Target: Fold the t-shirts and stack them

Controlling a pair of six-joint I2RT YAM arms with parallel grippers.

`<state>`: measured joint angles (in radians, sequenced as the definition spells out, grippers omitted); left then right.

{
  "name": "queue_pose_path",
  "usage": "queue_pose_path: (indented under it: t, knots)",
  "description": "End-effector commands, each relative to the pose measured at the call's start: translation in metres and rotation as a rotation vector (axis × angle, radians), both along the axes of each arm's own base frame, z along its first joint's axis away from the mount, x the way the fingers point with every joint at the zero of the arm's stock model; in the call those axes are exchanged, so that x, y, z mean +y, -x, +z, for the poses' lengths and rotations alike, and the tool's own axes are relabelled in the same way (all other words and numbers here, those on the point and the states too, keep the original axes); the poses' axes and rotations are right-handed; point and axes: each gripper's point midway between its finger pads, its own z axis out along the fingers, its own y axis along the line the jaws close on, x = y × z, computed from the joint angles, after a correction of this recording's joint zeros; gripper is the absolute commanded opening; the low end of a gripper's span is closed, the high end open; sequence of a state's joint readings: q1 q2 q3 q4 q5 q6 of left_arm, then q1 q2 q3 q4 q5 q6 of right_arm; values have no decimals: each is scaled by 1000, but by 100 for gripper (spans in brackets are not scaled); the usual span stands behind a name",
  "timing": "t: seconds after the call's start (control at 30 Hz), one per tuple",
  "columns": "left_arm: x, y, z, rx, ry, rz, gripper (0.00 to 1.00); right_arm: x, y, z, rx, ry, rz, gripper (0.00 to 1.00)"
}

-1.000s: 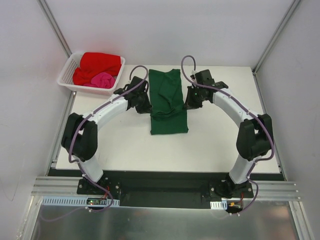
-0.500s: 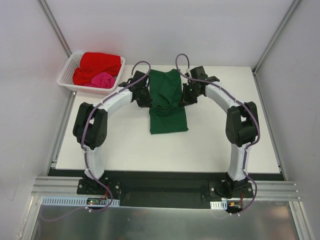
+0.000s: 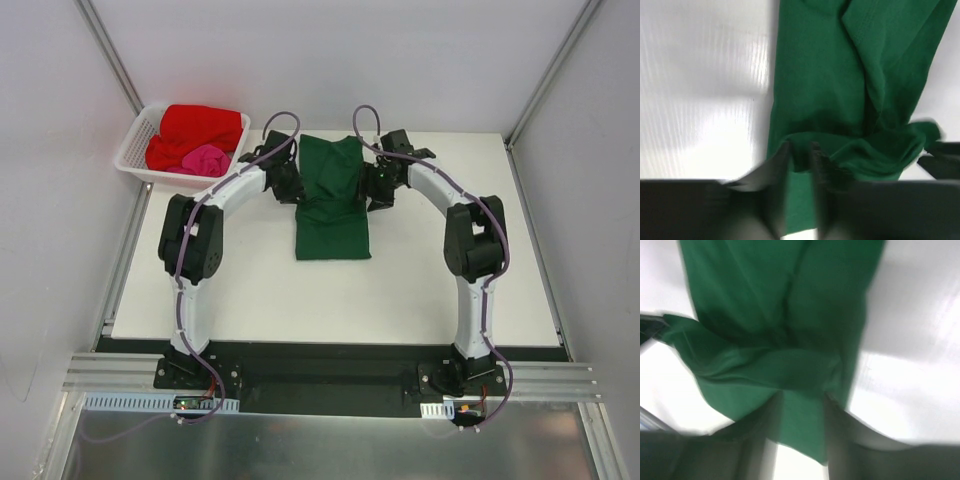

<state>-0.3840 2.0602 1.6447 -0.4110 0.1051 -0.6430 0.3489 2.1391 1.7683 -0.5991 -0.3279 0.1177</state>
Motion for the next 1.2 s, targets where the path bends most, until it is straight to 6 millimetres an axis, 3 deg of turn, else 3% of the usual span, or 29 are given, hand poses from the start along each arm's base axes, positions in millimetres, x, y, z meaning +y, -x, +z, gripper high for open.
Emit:
queue_pose_path:
  t: [0.0, 0.07, 0.1, 0.17, 0.2, 0.27, 0.3, 0.33, 0.37, 0.4, 0.43, 0.5, 0.53, 0.6, 0.63, 0.67, 0.77, 0.8, 0.83, 0.87, 0.97, 1.07, 1.17]
  knots:
    - [3, -15, 12, -9, 9, -36, 57, -2, -17, 35, -51, -71, -22, 75]
    - [14, -21, 29, -46, -31, -29, 68, -1, -20, 62, -108, -102, 2, 93]
    - [20, -24, 47, -82, -33, -23, 72, 2, -19, 74, -125, -125, 22, 98]
    - [32, -24, 71, -124, -54, -22, 77, 4, -16, 106, -185, -161, 51, 97]
    - [40, -22, 97, -171, -50, -9, 80, 5, -12, 113, -191, -177, 56, 96]
    - [48, -10, 109, -192, -62, -18, 81, 5, 3, 126, -198, -207, 47, 97]
    - [49, 1, 130, -230, -42, -28, 81, 7, 11, 127, -194, -229, 51, 97]
    - [50, 16, 118, -185, -31, -35, 81, 10, 16, 128, -207, -245, 54, 97]
    - [45, 29, 117, -163, 7, -56, 81, 7, 34, 105, -143, -226, 52, 98]
    - [43, 42, 123, -162, 35, -61, 81, 7, 44, 107, -163, -208, 65, 99]
    - [42, 60, 102, -97, 40, -65, 80, 4, 51, 97, -155, -181, 62, 95]
    - [35, 78, 92, -69, 63, -89, 79, -2, 69, 73, -119, -129, 51, 86]
    - [33, 90, 74, -23, 62, -92, 77, -1, 69, 68, -125, -126, 44, 81]
    - [24, 93, 67, -12, 109, -104, 68, 3, 69, 62, -115, -141, 41, 66]
    - [23, 94, 62, 2, 121, -94, 63, 6, 64, 58, -104, -154, 33, 61]
    - [20, 91, 62, -6, 137, -92, 47, 10, 59, 62, -112, -168, 33, 45]
    - [8, 76, 65, -18, 188, -92, 30, 26, 32, 72, -144, -214, 28, 27]
    - [3, 71, 56, 8, 197, -86, 22, 31, 25, 74, -158, -222, 29, 24]
    - [-6, 64, 63, 4, 243, -91, 19, 37, 9, 89, -210, -241, 29, 22]
    - [-10, 62, 59, 20, 261, -87, 15, 41, 1, 72, -178, -241, 12, 20]
    - [-24, 63, 44, 62, 287, -73, 12, 53, -25, 59, -150, -271, -41, 17]
    - [-33, 77, 27, 83, 297, -59, 12, 66, -34, 45, -115, -322, -66, 17]
    - [-36, 99, 2, 145, 303, -36, 13, 68, -38, 15, -76, -294, -101, 17]
